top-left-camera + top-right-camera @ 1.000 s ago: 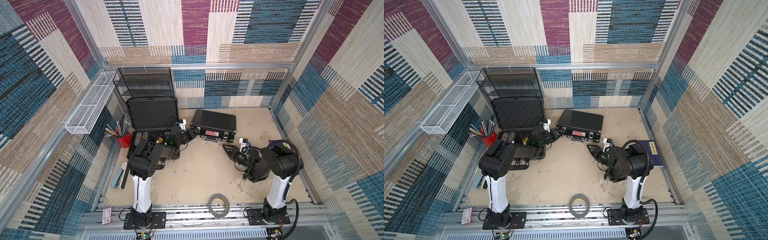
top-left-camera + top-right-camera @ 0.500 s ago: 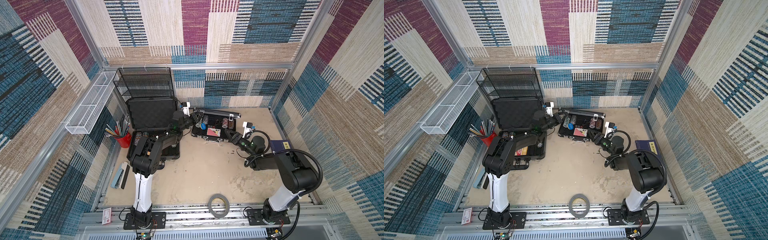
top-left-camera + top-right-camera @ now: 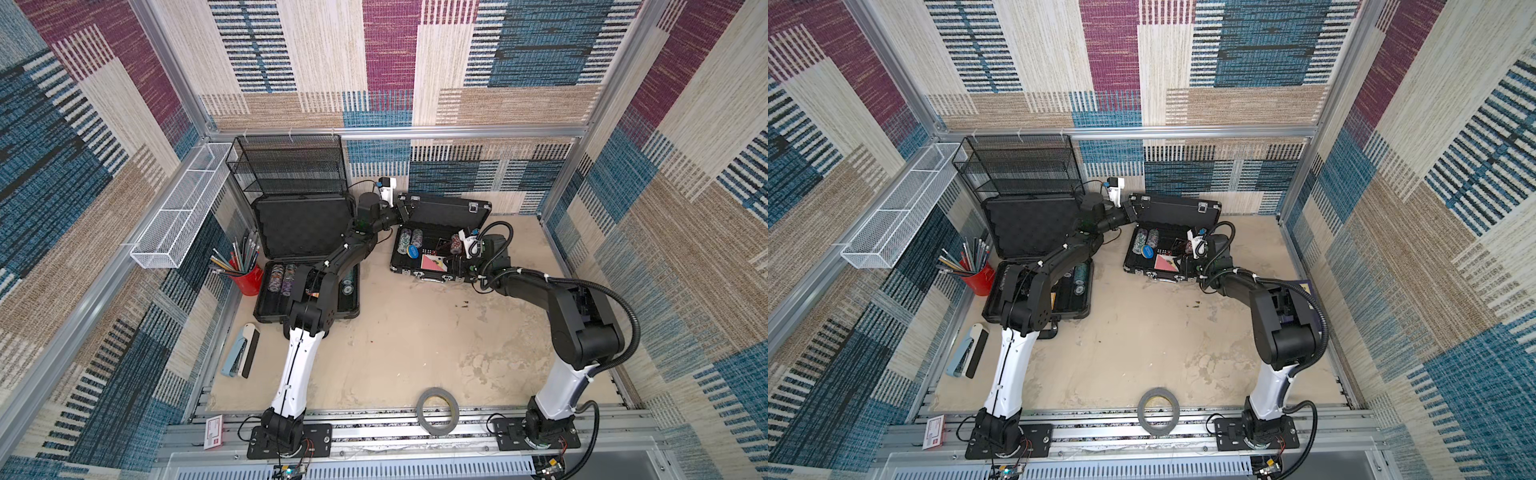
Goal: Open the poker set cases
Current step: Open the case lid on the poker set case, then move the poker set case to the center of the board.
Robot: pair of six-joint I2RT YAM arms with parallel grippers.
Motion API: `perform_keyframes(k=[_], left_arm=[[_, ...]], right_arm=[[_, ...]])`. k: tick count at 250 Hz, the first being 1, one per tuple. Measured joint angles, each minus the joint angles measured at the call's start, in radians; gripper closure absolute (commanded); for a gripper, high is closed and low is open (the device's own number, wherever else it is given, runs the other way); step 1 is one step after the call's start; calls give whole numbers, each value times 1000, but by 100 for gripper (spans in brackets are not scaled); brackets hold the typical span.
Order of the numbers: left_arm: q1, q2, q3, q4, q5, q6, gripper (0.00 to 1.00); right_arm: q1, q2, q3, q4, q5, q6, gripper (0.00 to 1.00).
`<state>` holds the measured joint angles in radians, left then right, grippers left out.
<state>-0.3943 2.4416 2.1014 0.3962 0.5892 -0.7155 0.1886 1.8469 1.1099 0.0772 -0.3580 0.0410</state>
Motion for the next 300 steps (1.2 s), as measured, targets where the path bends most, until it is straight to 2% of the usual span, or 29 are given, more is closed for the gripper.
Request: perform_keyframes(k=[40, 100, 148, 180, 228, 268, 300], left_arm=[[-2, 80, 163, -116, 16, 35, 74], [1, 203, 420, -298, 14, 75, 65], [6, 227, 455, -320, 15, 99, 60], [10, 227, 455, -324, 18, 110, 58], [13, 217, 445, -326, 19, 116, 58], [21, 206, 442, -326, 15, 116, 58], [24, 182, 416, -325, 13, 116, 58]], right_arm=[[31, 87, 105, -132, 81, -154, 41], [62, 99, 162, -211, 66, -338, 39], [122, 159, 192, -263, 47, -464, 38], [136, 188, 214, -242, 52, -501, 39], [158, 193, 193, -186, 87, -552, 47], [191, 182, 145, -116, 136, -600, 67], [224, 153, 84, -54, 120, -634, 77]])
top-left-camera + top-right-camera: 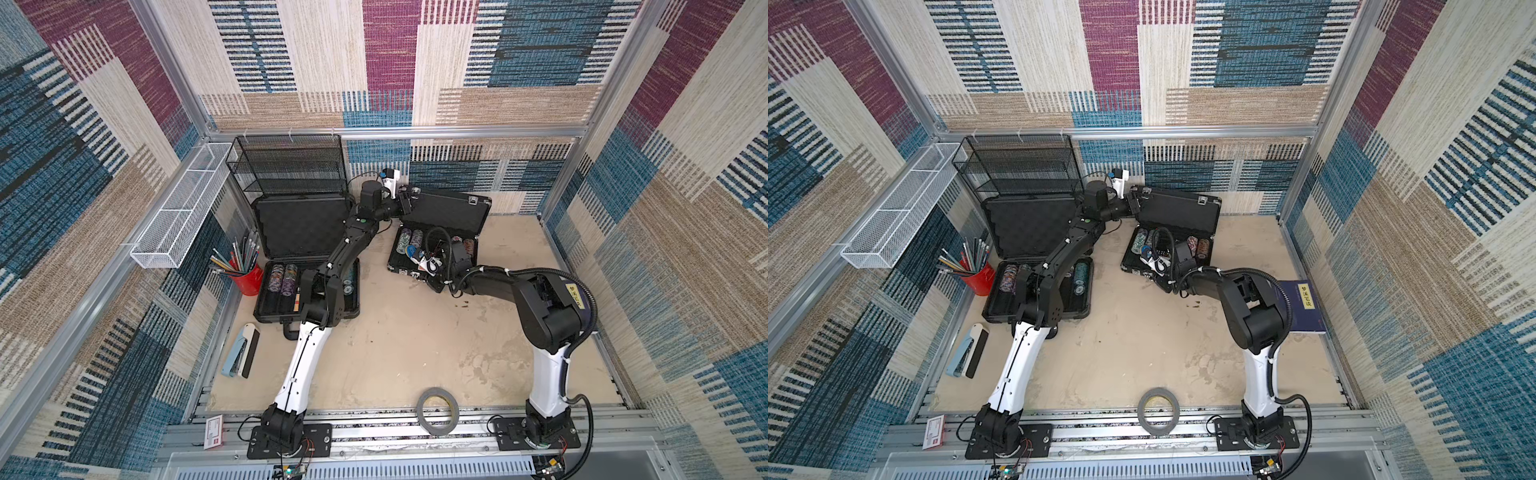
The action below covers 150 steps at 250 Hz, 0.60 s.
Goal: Open the poker set cases
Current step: Move the poker set case to the center of the board.
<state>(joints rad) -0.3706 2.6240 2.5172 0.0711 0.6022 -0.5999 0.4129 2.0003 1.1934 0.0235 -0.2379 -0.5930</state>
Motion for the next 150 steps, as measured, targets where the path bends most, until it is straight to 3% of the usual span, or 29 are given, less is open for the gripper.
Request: perform_keyframes(k=[45, 150], left_arm=[[-5, -29, -35, 14, 14, 0, 58], [0, -156, -216, 91, -5, -3, 57]], right_arm=[[39, -55, -82, 15, -43, 2, 85], [193, -198, -267, 32, -7, 32, 87]])
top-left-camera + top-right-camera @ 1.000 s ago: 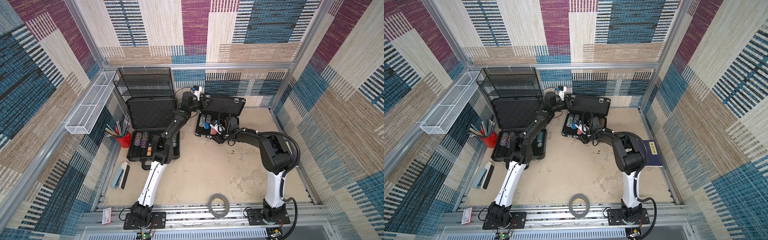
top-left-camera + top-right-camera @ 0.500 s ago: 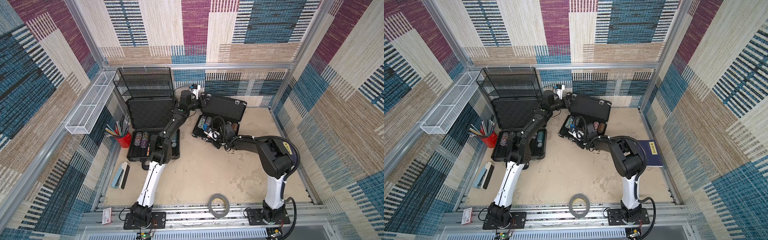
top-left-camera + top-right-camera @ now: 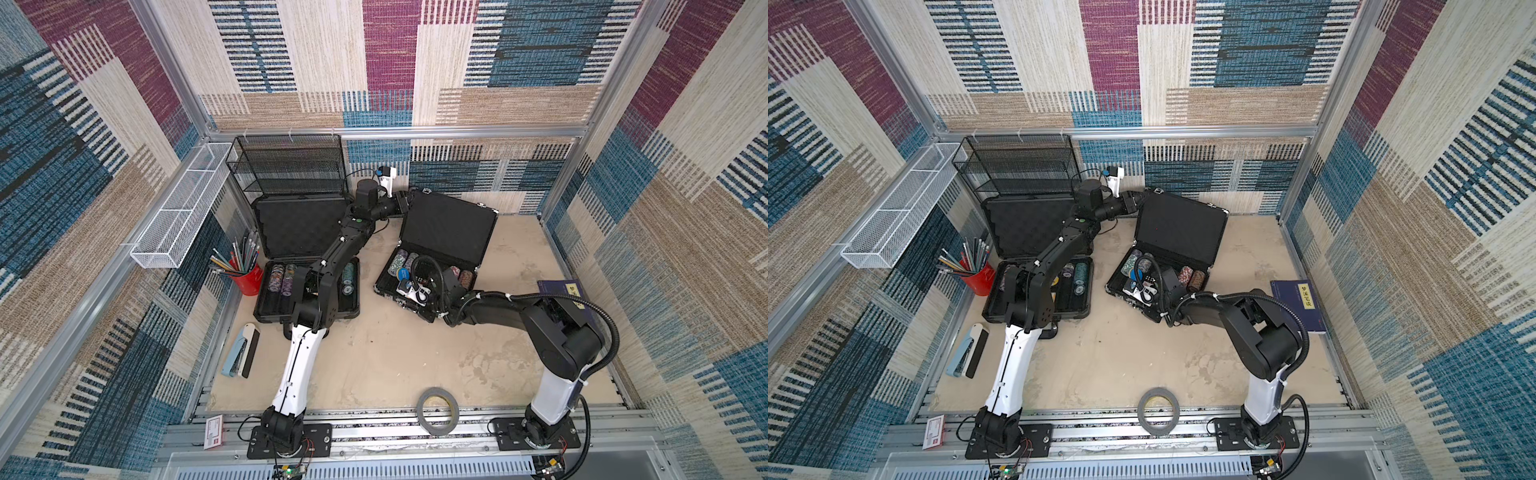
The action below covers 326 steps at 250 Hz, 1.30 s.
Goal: Open the poker set cases
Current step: Move the poker set case to the center of the board, then adjust the poker set case at the center of the board.
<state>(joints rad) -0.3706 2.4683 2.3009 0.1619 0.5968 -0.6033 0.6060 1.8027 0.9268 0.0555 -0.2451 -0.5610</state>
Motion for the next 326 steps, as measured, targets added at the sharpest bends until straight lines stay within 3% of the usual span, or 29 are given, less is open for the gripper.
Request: perform_keyframes(k=[48, 92, 131, 180, 252, 282, 326], left_arm=[[-1, -19, -24, 37, -14, 0, 57], [2, -101, -146, 45, -19, 6, 56], [32, -269, -314, 80, -43, 39, 56], [78, -495, -525, 105, -69, 104, 55], [163, -814, -814, 46, -120, 211, 55], [195, -936, -928, 16, -131, 236, 55], [256, -1118, -1125, -15, -179, 253, 55]], right_arm=[[24, -29, -49, 14, 22, 15, 83], [33, -87, -116, 18, 40, 22, 78], [35, -132, -166, 25, 74, -1, 75], [36, -169, -213, 24, 114, -30, 55], [-8, -335, -278, -79, 164, -43, 45], [-32, -494, -303, -53, 173, 17, 31], [-169, -626, -293, 21, 206, 271, 30]])
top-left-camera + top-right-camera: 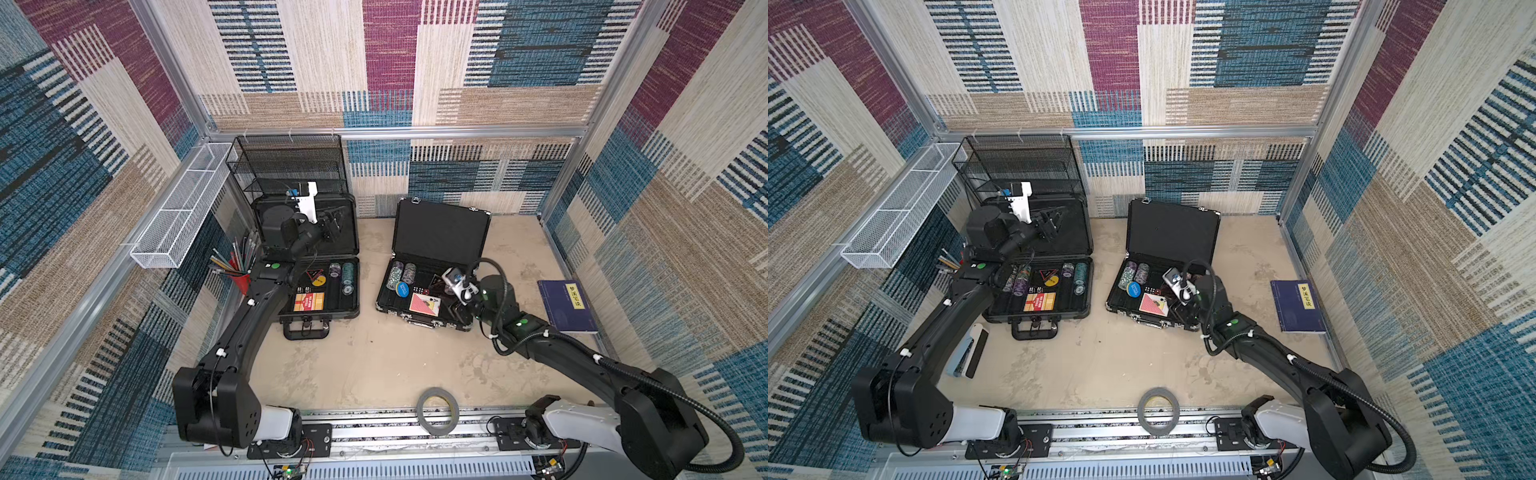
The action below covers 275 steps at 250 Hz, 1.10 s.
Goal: Open the poker set cases
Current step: Adjust the poker set case at the center of the board.
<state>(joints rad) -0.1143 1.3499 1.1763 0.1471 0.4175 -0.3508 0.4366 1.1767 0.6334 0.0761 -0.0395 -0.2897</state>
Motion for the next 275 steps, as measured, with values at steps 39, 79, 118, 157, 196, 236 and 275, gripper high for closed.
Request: perform_keyframes(k=[39, 79, 118, 157, 196, 236, 275], left_arm=[[40, -97, -142, -26, -26, 2, 55], [63, -169, -290, -31, -54, -22, 55], [63, -244, -430, -58, -90, -48, 55], [63, -322, -495, -103, -148, -50, 55], [63, -332, -505, -114, -167, -50, 56], [63, -318, -509, -113, -178, -50, 56], [63, -323, -555, -105, -206, -52, 56]], right_arm=[[-61, 36, 33, -24, -3, 211, 35], [-188, 177, 77, -116, -5, 423, 40], [-205, 238, 67, -187, -37, 518, 43], [-208, 253, 48, -204, -58, 551, 56], [-210, 325, 62, -220, -65, 565, 67], [-210, 392, 105, -231, -63, 578, 81], [-215, 437, 159, -236, -13, 582, 93]])
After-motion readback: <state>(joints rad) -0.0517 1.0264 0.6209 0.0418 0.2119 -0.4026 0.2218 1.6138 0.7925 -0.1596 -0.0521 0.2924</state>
